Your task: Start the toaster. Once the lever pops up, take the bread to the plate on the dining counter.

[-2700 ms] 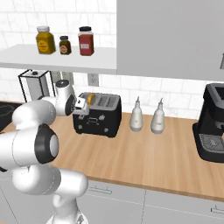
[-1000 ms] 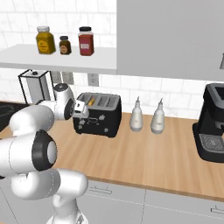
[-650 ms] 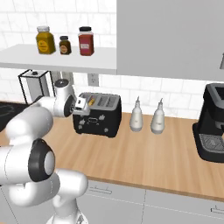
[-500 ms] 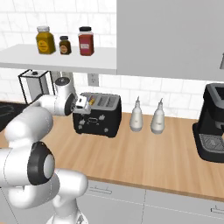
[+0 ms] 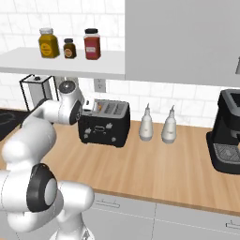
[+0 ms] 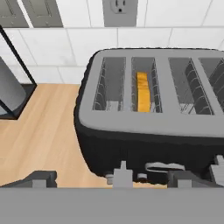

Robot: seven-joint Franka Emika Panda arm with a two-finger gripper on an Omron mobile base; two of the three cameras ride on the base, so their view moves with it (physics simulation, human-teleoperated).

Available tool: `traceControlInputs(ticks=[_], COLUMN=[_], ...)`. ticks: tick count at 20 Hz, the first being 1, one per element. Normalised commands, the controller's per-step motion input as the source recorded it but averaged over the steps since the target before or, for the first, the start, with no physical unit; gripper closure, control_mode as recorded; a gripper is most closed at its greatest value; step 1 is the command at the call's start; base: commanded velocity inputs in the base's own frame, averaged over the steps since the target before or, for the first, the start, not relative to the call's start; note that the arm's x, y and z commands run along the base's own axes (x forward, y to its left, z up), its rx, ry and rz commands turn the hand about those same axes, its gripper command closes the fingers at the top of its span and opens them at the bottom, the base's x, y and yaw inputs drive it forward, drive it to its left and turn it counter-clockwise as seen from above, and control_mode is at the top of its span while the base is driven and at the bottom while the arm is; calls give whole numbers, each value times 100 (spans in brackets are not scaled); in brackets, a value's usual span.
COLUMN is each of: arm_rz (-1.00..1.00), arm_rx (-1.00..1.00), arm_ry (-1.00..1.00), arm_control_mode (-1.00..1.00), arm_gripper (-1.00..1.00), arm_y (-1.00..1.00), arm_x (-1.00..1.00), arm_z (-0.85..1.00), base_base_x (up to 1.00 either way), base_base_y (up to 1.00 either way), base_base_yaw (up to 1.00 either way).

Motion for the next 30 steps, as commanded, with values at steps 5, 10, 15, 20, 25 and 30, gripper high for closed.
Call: traceControlInputs(ticks=[5, 10, 15, 20, 25, 30], arm_rz=[0, 0, 0, 0, 0, 0], arm_rx=[3, 4, 3, 0, 0, 0], arm_ry=[-22, -11, -1, 0, 0, 0], arm_control_mode=[-100, -100, -100, -100, -100, -100], arm_gripper=[-100, -100, -100, -100, -100, -100], arm_y=[-3, 0, 0, -8, -33, -30], arm_x=[-1, 5, 17, 19, 8, 10], arm_z=[24, 17, 7, 0, 0, 0], base_base_x=[0, 0, 0, 0, 0, 0], base_base_y=[0, 0, 0, 0, 0, 0], base_base_yaw=[0, 0, 0, 0, 0, 0])
